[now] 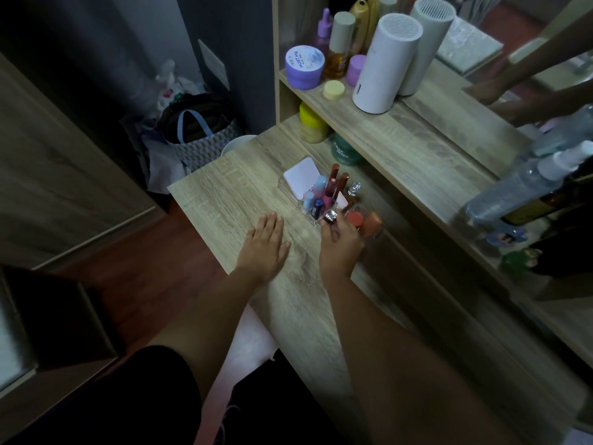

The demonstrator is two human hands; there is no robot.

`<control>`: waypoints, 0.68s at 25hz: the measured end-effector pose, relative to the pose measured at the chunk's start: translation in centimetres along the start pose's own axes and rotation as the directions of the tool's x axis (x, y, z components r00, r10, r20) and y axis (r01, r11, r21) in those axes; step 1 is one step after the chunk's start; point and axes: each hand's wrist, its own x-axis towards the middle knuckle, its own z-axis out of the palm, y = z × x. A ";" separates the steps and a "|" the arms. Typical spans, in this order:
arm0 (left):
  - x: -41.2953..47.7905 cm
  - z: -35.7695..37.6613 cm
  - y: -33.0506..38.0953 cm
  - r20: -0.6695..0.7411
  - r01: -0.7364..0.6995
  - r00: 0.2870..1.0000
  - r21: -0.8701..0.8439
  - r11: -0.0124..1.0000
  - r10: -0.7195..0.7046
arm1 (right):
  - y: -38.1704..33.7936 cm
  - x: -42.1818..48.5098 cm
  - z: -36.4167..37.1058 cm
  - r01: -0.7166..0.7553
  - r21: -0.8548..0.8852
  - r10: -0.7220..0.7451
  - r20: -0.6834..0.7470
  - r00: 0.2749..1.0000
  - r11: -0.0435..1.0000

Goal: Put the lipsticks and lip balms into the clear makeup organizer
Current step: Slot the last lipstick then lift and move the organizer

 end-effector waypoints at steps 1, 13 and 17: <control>0.0 0.0 0.0 -0.001 0.001 1.000 -0.001 1.000 -0.001 | 0.0 0.0 0.1 0.001 -0.005 -0.001 0.000 1.000 1.000; 0.0 0.0 0.0 -0.012 0.005 1.000 -0.003 1.000 -0.005 | -0.3 0.5 0.3 -0.121 0.060 0.123 -0.042 0.991 0.991; 0.0 -0.2 0.2 0.001 0.005 1.000 -0.021 1.000 -0.005 | -0.6 0.1 -0.2 -0.112 0.038 0.114 -0.045 0.993 0.993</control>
